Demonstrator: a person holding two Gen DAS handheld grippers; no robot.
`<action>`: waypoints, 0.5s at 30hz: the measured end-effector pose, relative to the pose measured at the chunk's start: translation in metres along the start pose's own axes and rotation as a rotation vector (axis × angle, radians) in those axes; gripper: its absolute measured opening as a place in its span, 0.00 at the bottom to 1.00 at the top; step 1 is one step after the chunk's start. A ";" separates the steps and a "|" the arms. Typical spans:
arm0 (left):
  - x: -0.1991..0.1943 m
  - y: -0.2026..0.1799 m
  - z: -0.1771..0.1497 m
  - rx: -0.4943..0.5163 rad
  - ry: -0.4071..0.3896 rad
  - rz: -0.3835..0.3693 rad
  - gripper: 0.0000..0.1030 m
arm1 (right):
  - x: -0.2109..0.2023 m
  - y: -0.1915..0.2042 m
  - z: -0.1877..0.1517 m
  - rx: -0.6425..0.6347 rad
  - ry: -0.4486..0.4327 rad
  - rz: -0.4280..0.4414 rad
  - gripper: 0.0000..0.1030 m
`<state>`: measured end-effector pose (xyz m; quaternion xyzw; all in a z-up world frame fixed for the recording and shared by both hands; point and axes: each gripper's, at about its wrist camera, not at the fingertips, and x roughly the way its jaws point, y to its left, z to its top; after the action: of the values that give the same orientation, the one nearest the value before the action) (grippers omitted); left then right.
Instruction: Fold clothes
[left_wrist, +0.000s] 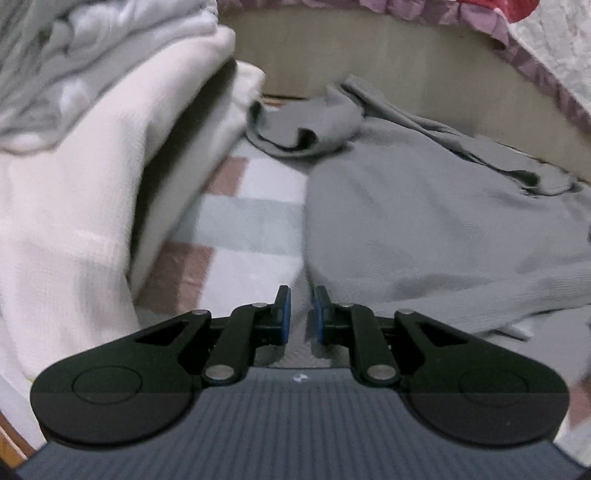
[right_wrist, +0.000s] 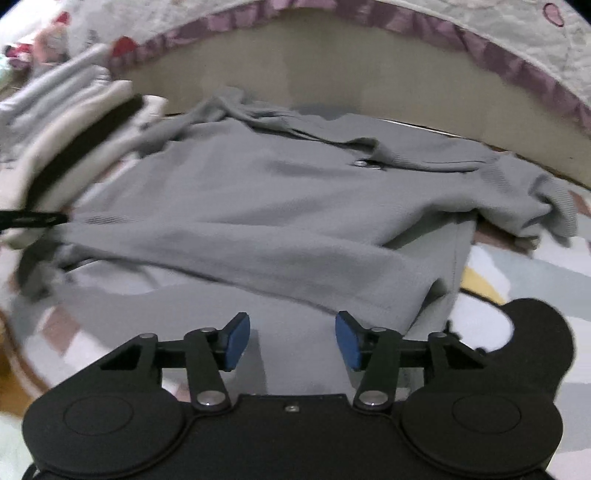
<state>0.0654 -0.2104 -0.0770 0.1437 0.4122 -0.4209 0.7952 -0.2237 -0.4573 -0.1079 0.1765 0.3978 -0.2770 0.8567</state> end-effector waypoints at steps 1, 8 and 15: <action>0.002 0.000 -0.001 0.001 0.036 -0.047 0.19 | 0.003 -0.003 -0.002 0.064 0.009 0.003 0.69; 0.014 -0.015 -0.017 0.119 0.143 -0.033 0.45 | 0.011 0.001 -0.022 0.150 0.007 0.010 0.78; 0.012 -0.025 -0.017 0.227 0.108 0.029 0.19 | 0.014 0.011 -0.016 0.067 0.005 -0.029 0.80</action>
<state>0.0408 -0.2223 -0.0939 0.2610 0.4018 -0.4452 0.7565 -0.2186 -0.4452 -0.1277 0.1998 0.3930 -0.3021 0.8452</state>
